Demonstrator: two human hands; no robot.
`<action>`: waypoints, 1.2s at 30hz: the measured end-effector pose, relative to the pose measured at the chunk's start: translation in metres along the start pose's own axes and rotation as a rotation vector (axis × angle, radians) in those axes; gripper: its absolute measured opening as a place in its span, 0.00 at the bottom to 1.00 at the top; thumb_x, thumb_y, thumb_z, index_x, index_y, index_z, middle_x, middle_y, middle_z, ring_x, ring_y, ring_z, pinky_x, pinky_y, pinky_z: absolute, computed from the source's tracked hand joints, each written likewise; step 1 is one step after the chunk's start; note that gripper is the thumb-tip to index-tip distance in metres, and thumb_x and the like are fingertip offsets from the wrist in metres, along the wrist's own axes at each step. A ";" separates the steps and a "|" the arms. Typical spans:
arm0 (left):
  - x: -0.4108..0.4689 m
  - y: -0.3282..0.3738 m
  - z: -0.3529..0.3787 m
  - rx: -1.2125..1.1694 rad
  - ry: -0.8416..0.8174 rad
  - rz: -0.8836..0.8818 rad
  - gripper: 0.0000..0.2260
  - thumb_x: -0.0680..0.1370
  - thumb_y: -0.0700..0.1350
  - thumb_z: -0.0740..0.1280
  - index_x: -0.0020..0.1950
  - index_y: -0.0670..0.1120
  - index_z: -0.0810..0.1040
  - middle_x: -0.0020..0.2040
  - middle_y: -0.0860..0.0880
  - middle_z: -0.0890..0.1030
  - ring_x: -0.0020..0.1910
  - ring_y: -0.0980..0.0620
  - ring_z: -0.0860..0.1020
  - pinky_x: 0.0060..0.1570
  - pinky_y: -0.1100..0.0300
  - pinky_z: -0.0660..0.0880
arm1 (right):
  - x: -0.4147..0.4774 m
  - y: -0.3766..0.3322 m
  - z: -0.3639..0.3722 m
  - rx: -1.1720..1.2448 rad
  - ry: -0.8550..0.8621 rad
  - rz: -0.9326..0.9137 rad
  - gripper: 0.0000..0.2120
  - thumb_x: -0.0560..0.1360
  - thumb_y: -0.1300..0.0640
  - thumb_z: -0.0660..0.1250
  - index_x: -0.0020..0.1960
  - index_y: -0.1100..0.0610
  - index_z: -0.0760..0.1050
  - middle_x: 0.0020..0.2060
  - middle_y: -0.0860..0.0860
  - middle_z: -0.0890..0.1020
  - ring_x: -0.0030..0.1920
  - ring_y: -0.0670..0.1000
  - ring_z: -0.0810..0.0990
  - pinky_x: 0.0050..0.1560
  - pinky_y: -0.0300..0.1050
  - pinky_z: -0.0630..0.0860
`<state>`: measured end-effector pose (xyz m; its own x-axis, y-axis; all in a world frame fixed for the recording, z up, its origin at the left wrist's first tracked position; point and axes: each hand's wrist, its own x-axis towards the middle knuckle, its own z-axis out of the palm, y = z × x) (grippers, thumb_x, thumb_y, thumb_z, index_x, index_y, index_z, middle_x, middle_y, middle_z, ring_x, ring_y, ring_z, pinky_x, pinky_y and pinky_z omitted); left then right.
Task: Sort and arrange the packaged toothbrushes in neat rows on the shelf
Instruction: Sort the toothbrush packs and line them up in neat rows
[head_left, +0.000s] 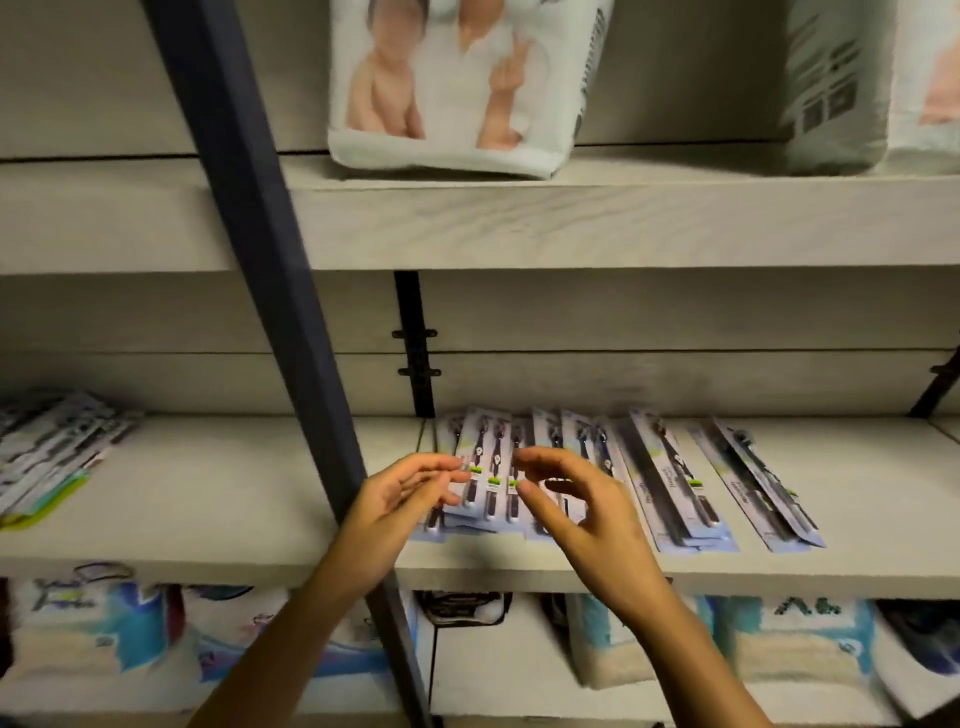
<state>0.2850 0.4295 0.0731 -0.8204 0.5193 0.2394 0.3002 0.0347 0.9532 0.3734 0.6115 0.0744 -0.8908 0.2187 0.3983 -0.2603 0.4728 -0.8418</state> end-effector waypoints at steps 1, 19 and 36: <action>-0.003 0.001 -0.009 -0.022 0.001 0.001 0.10 0.76 0.40 0.61 0.55 0.43 0.78 0.50 0.49 0.84 0.47 0.53 0.82 0.48 0.66 0.77 | 0.002 -0.006 0.007 0.008 -0.021 -0.006 0.11 0.76 0.54 0.67 0.57 0.47 0.77 0.49 0.38 0.81 0.52 0.40 0.80 0.52 0.36 0.76; -0.054 -0.034 -0.263 -0.022 0.030 -0.056 0.10 0.79 0.40 0.58 0.56 0.43 0.77 0.52 0.48 0.83 0.49 0.48 0.81 0.55 0.60 0.76 | 0.041 -0.101 0.254 0.051 -0.149 -0.019 0.12 0.75 0.52 0.65 0.59 0.46 0.75 0.52 0.38 0.80 0.53 0.38 0.78 0.50 0.30 0.74; -0.083 -0.097 -0.456 -0.021 0.103 -0.213 0.07 0.77 0.37 0.62 0.52 0.41 0.78 0.48 0.46 0.84 0.44 0.50 0.81 0.50 0.62 0.77 | 0.102 -0.150 0.453 0.041 -0.142 0.074 0.08 0.77 0.50 0.61 0.53 0.38 0.74 0.51 0.38 0.81 0.52 0.38 0.79 0.50 0.30 0.74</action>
<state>0.1018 -0.0068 0.0447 -0.9098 0.4120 0.0494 0.1061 0.1160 0.9876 0.1526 0.1763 0.0759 -0.9511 0.1275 0.2815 -0.2043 0.4239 -0.8824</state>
